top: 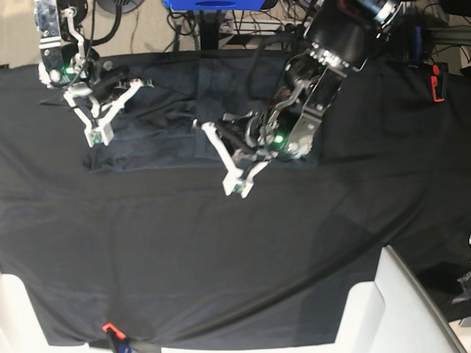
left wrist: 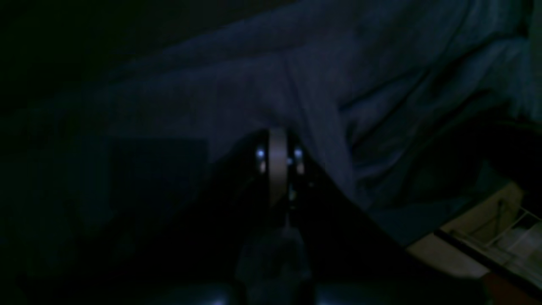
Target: Fold the T-shirt properly
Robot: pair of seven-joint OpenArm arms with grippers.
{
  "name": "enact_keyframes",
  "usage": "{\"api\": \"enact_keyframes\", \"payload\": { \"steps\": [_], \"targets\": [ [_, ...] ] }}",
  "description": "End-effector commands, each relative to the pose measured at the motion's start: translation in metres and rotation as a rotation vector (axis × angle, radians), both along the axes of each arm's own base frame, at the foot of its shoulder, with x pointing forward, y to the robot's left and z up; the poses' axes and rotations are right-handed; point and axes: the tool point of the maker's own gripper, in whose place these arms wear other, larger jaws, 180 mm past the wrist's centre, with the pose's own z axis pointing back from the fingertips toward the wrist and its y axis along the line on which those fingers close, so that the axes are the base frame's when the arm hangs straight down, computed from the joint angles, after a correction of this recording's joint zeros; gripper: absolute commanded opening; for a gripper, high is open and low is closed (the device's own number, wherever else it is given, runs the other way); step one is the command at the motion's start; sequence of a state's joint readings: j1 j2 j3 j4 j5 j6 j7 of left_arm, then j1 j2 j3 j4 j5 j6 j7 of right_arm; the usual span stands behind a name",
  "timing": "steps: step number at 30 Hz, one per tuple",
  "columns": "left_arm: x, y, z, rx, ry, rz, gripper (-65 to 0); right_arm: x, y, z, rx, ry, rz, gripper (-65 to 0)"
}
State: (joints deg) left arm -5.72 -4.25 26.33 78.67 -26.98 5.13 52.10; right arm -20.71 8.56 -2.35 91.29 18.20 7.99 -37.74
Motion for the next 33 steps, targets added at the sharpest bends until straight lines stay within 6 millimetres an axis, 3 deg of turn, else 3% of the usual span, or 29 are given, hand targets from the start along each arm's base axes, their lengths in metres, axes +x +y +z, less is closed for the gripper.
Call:
{"api": "enact_keyframes", "payload": {
  "steps": [1,8,12,15,17,19,21,25,28,33],
  "targets": [
    [0.017,-0.006,0.014,-0.022,-0.046,0.0,-65.0,0.009,-0.003,0.006,0.002,-0.031,-0.002,-65.0],
    [0.04,-0.012,0.019,-0.028,-0.066,0.011,-65.0,0.012,-0.003,0.008,0.0,-0.037,-0.002,-65.0],
    [0.056,-0.016,0.056,-0.079,-0.181,0.018,-65.0,0.013,-0.003,0.009,-0.002,-0.042,0.0,-65.0],
    [0.061,0.018,0.071,-0.076,-0.235,0.088,-65.0,0.016,-0.01,0.013,-0.019,-0.059,0.009,-64.8],
    [0.058,0.06,0.07,-0.042,-0.246,0.166,-65.0,0.022,-0.013,0.023,-0.028,-0.09,0.018,-64.7],
    [0.04,0.106,0.059,0.011,-0.232,0.221,-65.0,0.03,-0.01,0.038,-0.025,-0.134,0.028,-62.9],
    [0.018,0.148,0.05,0.061,-0.235,0.231,-65.0,0.037,-0.007,0.051,-0.021,-0.175,0.033,-55.4],
    [-0.045,0.232,0.037,0.123,-0.277,0.289,-65.0,0.05,0.002,0.062,0.003,-0.213,0.024,-27.0],
    [-0.086,0.274,0.043,0.149,-0.309,0.309,-65.0,0.052,-0.001,0.062,0.031,-0.188,-0.023,-7.7],
    [-0.122,0.312,0.058,0.175,-0.334,0.32,-65.0,0.064,-0.017,0.082,0.307,-0.212,-0.113,-5.7]
  ]
}}
